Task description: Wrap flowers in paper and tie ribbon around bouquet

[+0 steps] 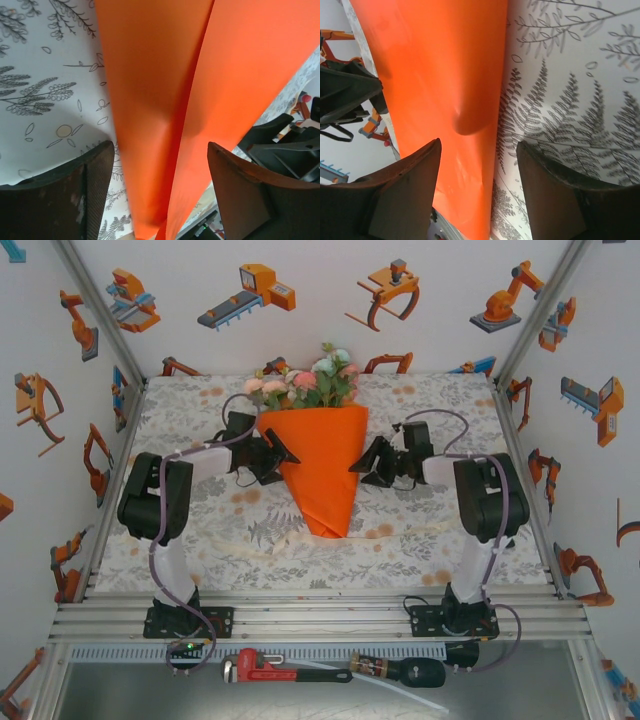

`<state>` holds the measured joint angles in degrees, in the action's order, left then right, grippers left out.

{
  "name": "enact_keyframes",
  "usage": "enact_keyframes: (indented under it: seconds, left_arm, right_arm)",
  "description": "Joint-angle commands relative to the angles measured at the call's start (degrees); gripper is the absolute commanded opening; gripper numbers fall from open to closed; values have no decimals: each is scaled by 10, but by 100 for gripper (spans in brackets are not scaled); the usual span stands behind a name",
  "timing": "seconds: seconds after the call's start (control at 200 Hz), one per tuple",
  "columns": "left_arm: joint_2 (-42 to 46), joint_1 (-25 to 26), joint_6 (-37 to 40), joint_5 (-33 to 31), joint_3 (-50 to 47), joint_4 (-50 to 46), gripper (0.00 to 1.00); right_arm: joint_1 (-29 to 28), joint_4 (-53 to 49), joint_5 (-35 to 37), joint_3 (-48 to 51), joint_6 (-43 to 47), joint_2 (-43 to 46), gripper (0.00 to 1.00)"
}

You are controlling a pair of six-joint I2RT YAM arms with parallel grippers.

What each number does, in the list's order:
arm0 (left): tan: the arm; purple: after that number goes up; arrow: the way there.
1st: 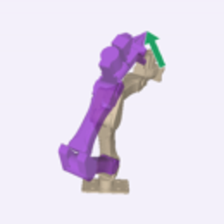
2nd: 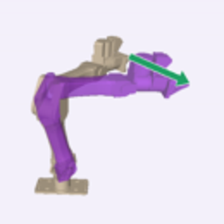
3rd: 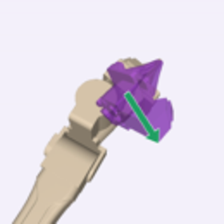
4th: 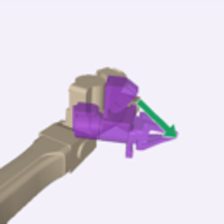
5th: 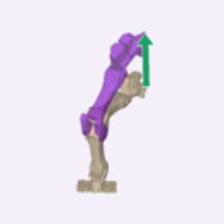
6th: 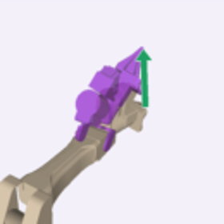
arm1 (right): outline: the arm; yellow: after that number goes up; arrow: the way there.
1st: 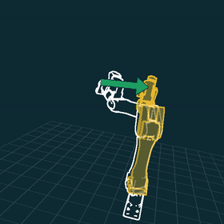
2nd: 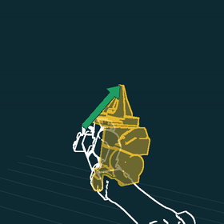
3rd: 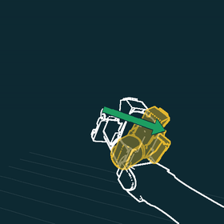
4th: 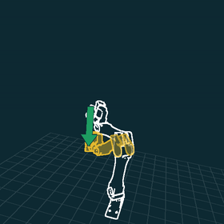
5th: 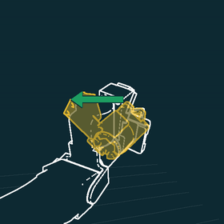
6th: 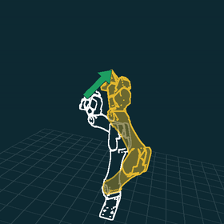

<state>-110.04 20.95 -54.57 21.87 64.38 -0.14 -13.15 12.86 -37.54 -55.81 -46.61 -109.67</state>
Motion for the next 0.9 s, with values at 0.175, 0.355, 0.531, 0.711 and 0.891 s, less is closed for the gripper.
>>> enact_keyframes:
  seconds: [0.175,0.355,0.531,0.711,0.891]
  left_arm:
    - [-15,-1,-29,56,-36,100,42]
    - [16,-6,-21,66,-22,98,22]
    - [42,-12,-39,91,-21,110,0]
    - [86,-12,-48,100,-58,104,0]
    - [132,-10,-28,92,-93,47,0]
  right_arm:
    - [-29,23,0,-20,-49,-11,42]
    - [-32,16,14,-29,-68,26,25]
    - [-36,-4,25,-27,-70,68,10]
    - [-56,-25,43,16,-67,117,4]
    - [-86,-37,79,74,-71,160,3]
